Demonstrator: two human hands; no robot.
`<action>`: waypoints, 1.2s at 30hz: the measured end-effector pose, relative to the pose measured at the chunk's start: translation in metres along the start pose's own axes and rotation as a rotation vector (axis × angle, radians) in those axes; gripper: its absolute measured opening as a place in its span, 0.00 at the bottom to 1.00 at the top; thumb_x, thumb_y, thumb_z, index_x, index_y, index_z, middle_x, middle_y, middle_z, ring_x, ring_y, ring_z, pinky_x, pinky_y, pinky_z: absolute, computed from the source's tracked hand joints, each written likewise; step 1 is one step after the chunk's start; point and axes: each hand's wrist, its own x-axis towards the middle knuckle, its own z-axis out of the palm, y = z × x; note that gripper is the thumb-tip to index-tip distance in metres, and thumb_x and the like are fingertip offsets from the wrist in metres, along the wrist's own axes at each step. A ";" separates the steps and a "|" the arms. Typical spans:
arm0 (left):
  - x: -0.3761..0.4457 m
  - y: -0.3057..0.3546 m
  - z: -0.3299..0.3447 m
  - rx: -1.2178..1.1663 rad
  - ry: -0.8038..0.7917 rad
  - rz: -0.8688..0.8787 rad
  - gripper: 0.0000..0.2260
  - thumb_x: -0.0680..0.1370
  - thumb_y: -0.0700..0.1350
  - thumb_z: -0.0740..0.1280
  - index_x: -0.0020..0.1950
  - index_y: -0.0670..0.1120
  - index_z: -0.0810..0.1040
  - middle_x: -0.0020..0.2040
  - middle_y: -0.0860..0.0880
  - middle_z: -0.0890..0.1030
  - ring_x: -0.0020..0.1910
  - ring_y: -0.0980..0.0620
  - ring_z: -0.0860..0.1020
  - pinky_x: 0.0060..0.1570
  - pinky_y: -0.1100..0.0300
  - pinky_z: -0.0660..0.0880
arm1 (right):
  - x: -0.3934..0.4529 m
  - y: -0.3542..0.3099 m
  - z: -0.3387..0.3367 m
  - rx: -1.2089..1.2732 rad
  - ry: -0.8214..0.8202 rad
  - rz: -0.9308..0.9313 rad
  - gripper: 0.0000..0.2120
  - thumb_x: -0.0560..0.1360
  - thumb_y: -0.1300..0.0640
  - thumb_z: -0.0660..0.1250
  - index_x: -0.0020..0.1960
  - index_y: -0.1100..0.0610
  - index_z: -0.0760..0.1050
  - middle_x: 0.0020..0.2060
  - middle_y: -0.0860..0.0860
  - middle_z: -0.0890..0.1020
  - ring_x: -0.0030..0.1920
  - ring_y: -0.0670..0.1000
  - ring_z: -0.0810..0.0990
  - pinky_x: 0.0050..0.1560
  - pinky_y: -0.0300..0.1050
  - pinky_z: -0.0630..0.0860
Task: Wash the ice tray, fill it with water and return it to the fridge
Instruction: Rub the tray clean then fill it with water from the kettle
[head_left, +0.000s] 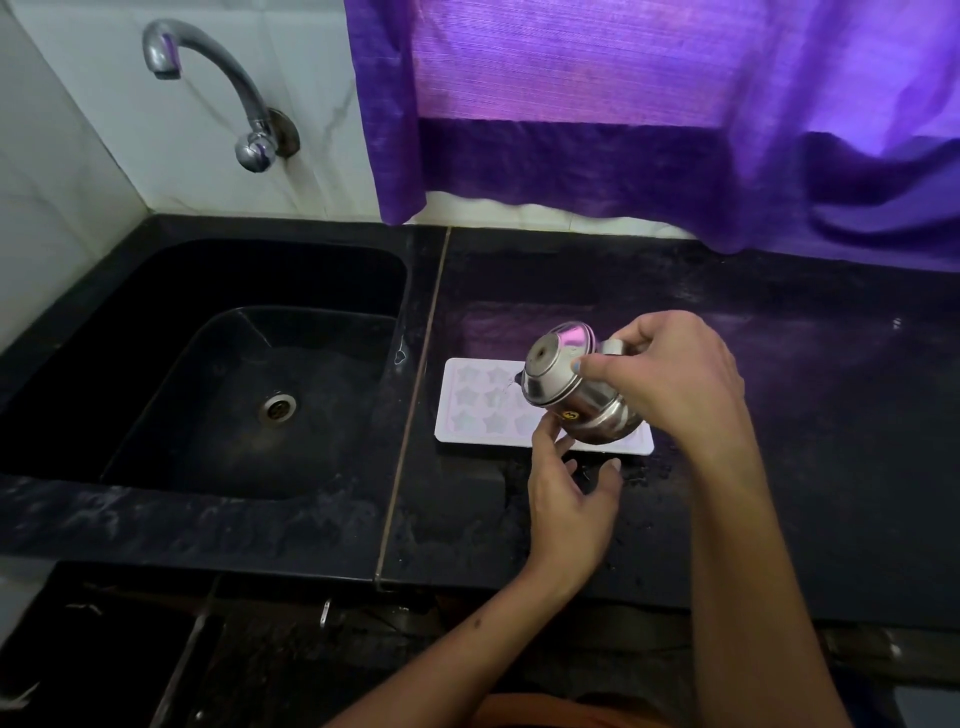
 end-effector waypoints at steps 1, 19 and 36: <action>0.000 0.001 -0.001 -0.003 0.005 0.007 0.29 0.73 0.38 0.69 0.71 0.49 0.63 0.63 0.61 0.71 0.62 0.63 0.71 0.63 0.59 0.70 | 0.000 0.000 -0.001 0.017 0.004 0.004 0.10 0.67 0.49 0.74 0.35 0.52 0.77 0.33 0.44 0.80 0.41 0.50 0.79 0.41 0.44 0.70; 0.008 0.002 -0.014 -0.015 0.023 -0.008 0.29 0.73 0.38 0.68 0.71 0.48 0.61 0.65 0.57 0.71 0.63 0.59 0.72 0.63 0.58 0.70 | -0.001 -0.018 0.015 -0.029 -0.010 -0.057 0.12 0.68 0.46 0.75 0.36 0.51 0.76 0.35 0.43 0.79 0.43 0.50 0.77 0.43 0.45 0.67; 0.012 -0.005 -0.017 -0.004 0.005 -0.047 0.28 0.74 0.39 0.69 0.70 0.50 0.62 0.65 0.57 0.71 0.62 0.59 0.72 0.59 0.63 0.71 | 0.004 -0.021 0.018 -0.076 -0.016 -0.063 0.12 0.67 0.46 0.76 0.34 0.50 0.75 0.35 0.43 0.78 0.44 0.52 0.78 0.44 0.45 0.68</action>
